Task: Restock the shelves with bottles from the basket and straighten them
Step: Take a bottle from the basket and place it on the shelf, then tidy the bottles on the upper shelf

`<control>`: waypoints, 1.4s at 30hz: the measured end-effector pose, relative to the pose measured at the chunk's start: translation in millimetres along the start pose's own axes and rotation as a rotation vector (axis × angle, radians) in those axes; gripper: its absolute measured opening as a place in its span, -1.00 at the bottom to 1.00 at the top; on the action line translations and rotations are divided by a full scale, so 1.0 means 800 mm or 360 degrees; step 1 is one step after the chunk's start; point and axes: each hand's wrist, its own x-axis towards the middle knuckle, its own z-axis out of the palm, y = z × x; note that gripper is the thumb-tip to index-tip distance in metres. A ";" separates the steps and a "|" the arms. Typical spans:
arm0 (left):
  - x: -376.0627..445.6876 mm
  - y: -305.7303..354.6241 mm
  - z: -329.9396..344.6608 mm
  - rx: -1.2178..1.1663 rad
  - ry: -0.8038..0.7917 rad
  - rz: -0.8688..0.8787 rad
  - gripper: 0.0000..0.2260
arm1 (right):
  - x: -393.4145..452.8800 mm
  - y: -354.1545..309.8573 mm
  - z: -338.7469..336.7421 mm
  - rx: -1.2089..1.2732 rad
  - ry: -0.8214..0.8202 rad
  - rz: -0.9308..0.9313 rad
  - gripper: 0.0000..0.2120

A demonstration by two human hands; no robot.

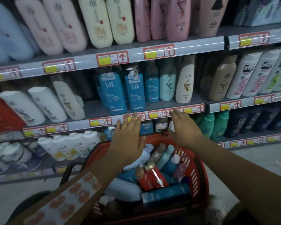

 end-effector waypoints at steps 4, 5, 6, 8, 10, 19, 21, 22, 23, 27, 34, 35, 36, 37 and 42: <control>-0.049 -0.014 0.016 -0.0002 -0.0061 -0.0045 -0.31 | -0.041 -0.034 0.013 -0.0027 -0.0239 -0.0072 -0.32; -0.060 -0.016 0.024 0.0003 -0.0105 -0.0056 -0.29 | -0.050 -0.041 0.019 -0.0031 -0.0296 -0.0083 -0.32; -0.070 -0.018 0.032 0.0007 -0.0171 -0.0066 -0.27 | -0.057 -0.048 0.025 -0.0035 -0.0350 -0.0102 -0.33; -0.085 -0.020 0.051 -0.0021 -0.0340 -0.0087 -0.23 | -0.067 -0.058 0.040 -0.0014 -0.0454 -0.0161 -0.34; -0.092 -0.021 0.068 -0.0087 -0.0526 -0.0076 -0.29 | -0.072 -0.064 0.056 0.0038 -0.0544 -0.0185 -0.33; -0.107 -0.025 0.126 -0.0175 -0.1047 0.0105 -0.33 | -0.077 -0.070 0.140 -0.0162 -0.1069 -0.0322 -0.30; -0.105 -0.026 0.135 -0.0157 -0.1059 0.0121 -0.34 | -0.079 -0.070 0.155 -0.0238 -0.1157 -0.0348 -0.29; -0.103 -0.026 0.139 -0.0155 -0.1062 0.0127 -0.34 | -0.079 -0.070 0.162 -0.0255 -0.1181 -0.0358 -0.30; -0.100 -0.026 0.145 -0.0162 -0.1063 0.0131 -0.33 | -0.079 -0.070 0.167 -0.0273 -0.1204 -0.0366 -0.32; -0.085 -0.021 0.161 -0.0277 -0.1008 0.0145 -0.33 | -0.063 -0.076 0.177 -0.0190 -0.1146 -0.0380 -0.47; -0.058 0.003 0.169 -0.0512 -0.0918 0.0023 -0.71 | -0.050 -0.075 0.188 0.0039 -0.1135 -0.0367 -0.57; -0.054 0.004 0.168 -0.0508 -0.0920 0.0008 -0.76 | -0.050 -0.074 0.189 0.0070 -0.1147 -0.0354 -0.59; -0.051 0.004 0.168 -0.0512 -0.0924 -0.0022 -0.81 | -0.049 -0.072 0.191 0.0101 -0.1159 -0.0345 -0.58; -0.049 0.003 0.169 -0.0545 -0.0922 -0.0064 -0.86 | -0.050 -0.071 0.191 0.0112 -0.1181 -0.0335 -0.56; -0.044 0.012 0.160 -0.0843 -0.0875 -0.0133 -0.85 | -0.057 -0.070 0.183 0.0280 -0.1189 -0.0264 -0.33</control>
